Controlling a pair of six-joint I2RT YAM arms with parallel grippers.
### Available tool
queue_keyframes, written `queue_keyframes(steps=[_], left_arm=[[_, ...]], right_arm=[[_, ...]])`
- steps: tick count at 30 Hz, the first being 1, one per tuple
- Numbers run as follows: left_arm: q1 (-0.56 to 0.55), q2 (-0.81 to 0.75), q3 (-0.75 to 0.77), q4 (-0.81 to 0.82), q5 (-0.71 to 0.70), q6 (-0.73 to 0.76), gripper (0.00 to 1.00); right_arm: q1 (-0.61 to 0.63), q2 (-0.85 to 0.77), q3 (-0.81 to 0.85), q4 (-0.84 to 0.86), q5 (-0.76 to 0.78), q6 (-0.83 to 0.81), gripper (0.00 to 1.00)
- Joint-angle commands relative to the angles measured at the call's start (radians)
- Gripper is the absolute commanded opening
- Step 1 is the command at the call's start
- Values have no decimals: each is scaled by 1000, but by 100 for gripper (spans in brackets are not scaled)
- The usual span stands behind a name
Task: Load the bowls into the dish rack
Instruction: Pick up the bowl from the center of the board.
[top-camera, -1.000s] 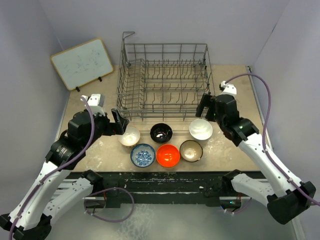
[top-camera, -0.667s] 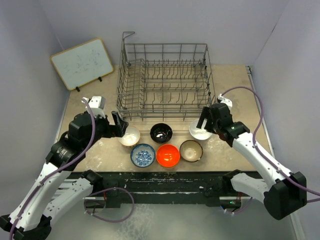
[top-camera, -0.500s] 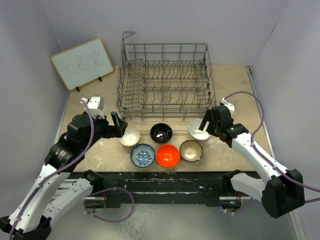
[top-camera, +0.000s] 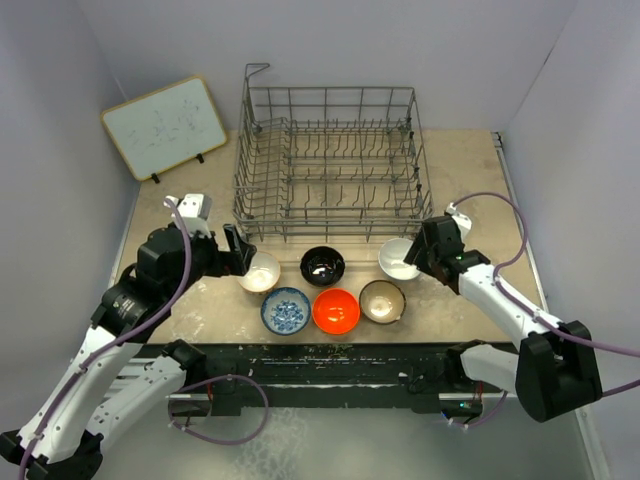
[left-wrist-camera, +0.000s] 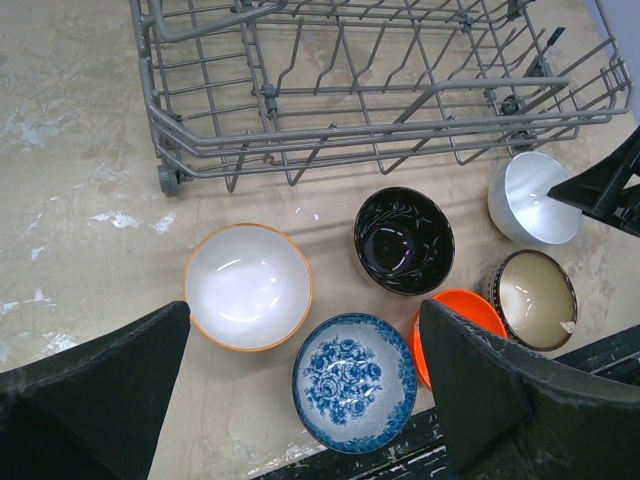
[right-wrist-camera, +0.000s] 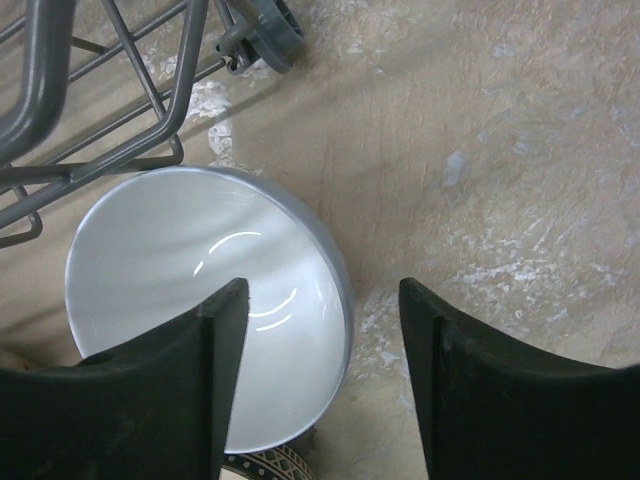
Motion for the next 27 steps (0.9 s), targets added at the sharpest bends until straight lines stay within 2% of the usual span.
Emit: queue_keyframes(steps=[1, 3, 7, 14, 19, 25, 26, 27], left_arm=[[-4, 8, -6, 24, 11, 6, 99], [-4, 16, -9, 32, 13, 4, 99], [-4, 32, -7, 40, 21, 0, 99], [-4, 36, 0, 41, 25, -6, 99], [-4, 29, 7, 31, 22, -6, 99], [-4, 18, 7, 20, 16, -8, 99], [-4, 14, 7, 17, 13, -8, 99], [-4, 12, 6, 14, 11, -9, 99]], right_arm=[[-4, -17, -27, 67, 34, 8, 61], [-4, -17, -40, 76, 34, 6, 54], [-4, -12, -68, 84, 25, 10, 53], [-4, 13, -76, 130, 5, 25, 46], [-4, 15, -75, 143, -15, 20, 34], [-4, 20, -85, 152, -29, 13, 4], [-4, 13, -85, 148, -27, 14, 0], [-4, 4, -84, 144, -24, 16, 0]])
